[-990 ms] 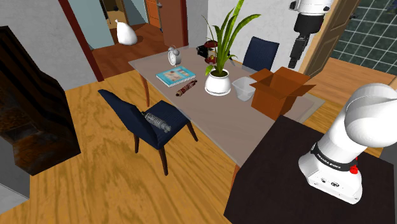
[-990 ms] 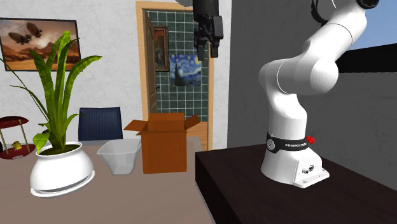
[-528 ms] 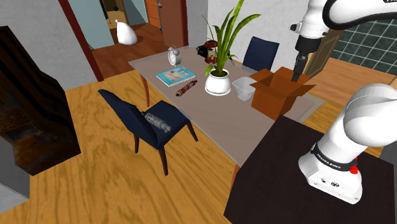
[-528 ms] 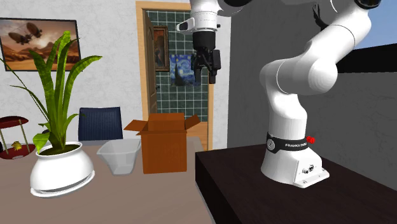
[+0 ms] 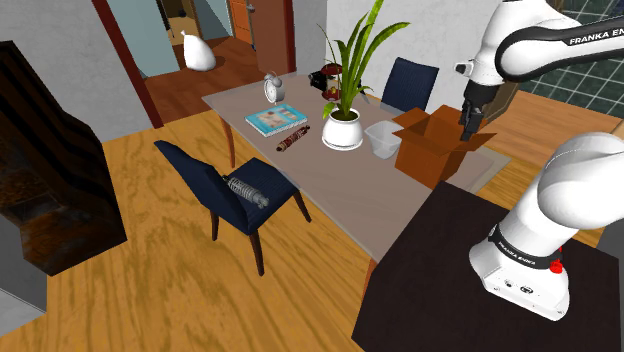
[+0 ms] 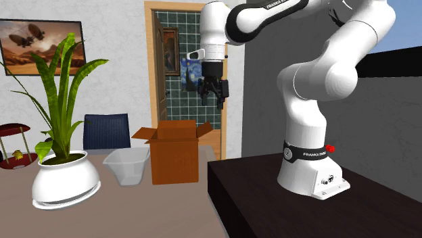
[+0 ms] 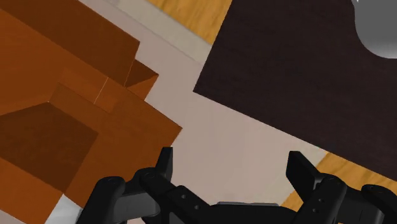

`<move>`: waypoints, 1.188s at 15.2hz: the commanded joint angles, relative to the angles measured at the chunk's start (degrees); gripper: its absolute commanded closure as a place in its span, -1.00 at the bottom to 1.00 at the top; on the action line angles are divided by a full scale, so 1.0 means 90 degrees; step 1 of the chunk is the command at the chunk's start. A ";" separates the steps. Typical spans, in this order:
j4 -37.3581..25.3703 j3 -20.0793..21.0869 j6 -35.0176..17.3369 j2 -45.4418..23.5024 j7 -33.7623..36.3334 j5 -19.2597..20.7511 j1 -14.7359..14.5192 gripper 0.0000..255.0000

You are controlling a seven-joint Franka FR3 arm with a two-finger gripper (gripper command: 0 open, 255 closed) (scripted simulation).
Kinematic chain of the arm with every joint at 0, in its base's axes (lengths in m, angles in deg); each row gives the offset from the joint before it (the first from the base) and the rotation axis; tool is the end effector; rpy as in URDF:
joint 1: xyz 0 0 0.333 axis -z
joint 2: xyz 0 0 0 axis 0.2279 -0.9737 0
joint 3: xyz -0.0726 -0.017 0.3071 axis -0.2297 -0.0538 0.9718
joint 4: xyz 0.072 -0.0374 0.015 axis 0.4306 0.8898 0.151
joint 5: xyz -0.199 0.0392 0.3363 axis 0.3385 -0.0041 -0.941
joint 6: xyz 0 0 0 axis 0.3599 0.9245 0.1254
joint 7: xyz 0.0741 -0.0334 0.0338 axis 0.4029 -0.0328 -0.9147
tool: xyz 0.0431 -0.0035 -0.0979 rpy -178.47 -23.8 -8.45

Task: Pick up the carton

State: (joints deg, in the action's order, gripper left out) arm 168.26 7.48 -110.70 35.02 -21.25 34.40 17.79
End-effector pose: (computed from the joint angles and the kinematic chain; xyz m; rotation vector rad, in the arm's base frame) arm 0.2460 -0.1937 0.3945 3.0351 0.5795 -0.0284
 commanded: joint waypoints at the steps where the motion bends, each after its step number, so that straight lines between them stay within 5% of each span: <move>1: 0.0042 -0.0421 -0.0505 -0.0342 -0.0368 0.0332 0.0027 -1.00; 7: -0.0169 -0.1853 -0.2210 -0.1848 -0.1423 0.0969 -0.0332 -1.00; 11: -0.0516 -0.3091 -0.3479 -0.3157 -0.2377 0.0747 -0.1148 -1.00; 13: -0.0713 -0.3996 -0.4159 -0.3933 -0.3154 0.0133 -0.1975 -1.00; 14: -0.0803 -0.4653 -0.4518 -0.4402 -0.3773 -0.0511 -0.2662 -1.00; 16: -0.0792 -0.5174 -0.4764 -0.4720 -0.4189 -0.1054 -0.3247 -1.00; 17: -0.0756 -0.5649 -0.4944 -0.4996 -0.4602 -0.1637 -0.3817 -1.00; 18: -0.0716 -0.5066 -0.5131 -0.5589 -0.5732 -0.3220 -0.3527 -1.00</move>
State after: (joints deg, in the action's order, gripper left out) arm 161.58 -39.26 -155.15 -11.31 -64.09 18.47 -13.42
